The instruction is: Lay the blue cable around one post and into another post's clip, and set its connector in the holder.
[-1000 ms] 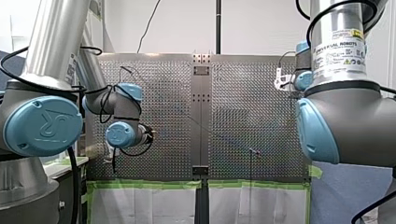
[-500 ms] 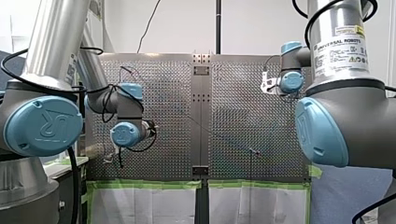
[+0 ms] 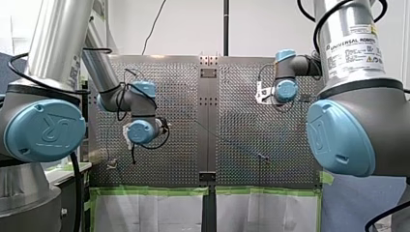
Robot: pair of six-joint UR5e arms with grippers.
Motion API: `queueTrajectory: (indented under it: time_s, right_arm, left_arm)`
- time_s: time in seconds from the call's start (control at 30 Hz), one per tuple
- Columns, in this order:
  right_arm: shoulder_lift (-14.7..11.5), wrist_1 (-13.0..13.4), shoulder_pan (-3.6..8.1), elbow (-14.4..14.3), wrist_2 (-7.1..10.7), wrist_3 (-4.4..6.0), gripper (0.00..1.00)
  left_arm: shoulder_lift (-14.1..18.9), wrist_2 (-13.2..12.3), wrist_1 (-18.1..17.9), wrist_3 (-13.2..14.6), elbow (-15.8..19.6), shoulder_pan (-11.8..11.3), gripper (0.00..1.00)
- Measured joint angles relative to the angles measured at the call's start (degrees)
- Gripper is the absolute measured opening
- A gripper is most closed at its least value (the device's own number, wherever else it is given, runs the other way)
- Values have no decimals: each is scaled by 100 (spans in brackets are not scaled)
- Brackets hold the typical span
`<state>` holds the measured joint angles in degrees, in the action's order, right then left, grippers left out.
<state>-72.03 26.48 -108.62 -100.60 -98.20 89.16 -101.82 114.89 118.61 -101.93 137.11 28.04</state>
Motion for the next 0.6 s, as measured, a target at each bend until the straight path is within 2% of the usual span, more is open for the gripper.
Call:
queueTrajectory:
  time_s: [0.17, 0.3, 0.6]
  right_arm:
    - [227, 99, -231, 0, -162, -10, 99]
    - [389, 135, -409, 0, -188, -20, 99]
    - [471, 143, -856, 0, -218, -59, 99]
  left_arm:
    - [-1, 10, 239, 12, -29, -4, 100]
    - [-1, 17, 421, 4, -33, -9, 100]
    - [0, 14, 485, -10, -37, -15, 100]
